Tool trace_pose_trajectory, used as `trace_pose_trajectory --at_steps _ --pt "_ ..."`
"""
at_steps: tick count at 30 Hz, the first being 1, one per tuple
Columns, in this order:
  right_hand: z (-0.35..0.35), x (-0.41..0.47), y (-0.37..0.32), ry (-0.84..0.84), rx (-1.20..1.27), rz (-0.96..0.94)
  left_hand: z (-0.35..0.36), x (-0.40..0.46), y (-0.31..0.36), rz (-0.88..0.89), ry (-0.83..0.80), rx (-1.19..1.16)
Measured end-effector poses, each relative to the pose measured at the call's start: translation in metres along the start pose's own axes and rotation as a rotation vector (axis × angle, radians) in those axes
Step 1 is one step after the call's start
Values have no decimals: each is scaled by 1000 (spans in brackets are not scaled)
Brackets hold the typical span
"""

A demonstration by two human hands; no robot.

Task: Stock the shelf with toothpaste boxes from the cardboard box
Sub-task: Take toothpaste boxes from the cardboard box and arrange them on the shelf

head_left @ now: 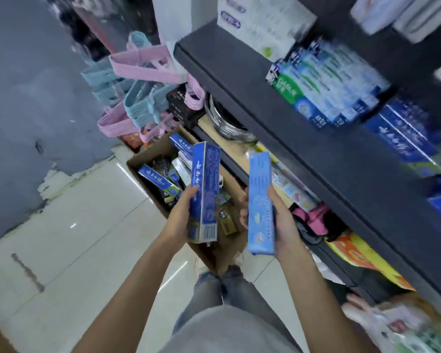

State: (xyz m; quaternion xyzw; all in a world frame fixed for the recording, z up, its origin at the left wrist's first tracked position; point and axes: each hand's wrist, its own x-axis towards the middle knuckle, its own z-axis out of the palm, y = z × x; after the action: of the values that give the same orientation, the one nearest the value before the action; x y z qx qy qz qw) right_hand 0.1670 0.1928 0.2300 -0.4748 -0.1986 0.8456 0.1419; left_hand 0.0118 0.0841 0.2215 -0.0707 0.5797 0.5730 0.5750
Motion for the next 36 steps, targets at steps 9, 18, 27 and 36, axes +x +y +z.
trace_pose_trajectory --at_steps 9,18,27,36 --pt "-42 -92 -45 47 -297 -288 84 -30 8 110 -235 120" --pt "-105 -136 -89 364 -1029 -778 169 -55 -20 226 -233 150" --pt "-227 -176 -116 490 -1252 -728 223 -62 -76 224 -134 147" --pt "-342 -165 -177 879 -1662 -729 264 -75 -115 277 -90 316"
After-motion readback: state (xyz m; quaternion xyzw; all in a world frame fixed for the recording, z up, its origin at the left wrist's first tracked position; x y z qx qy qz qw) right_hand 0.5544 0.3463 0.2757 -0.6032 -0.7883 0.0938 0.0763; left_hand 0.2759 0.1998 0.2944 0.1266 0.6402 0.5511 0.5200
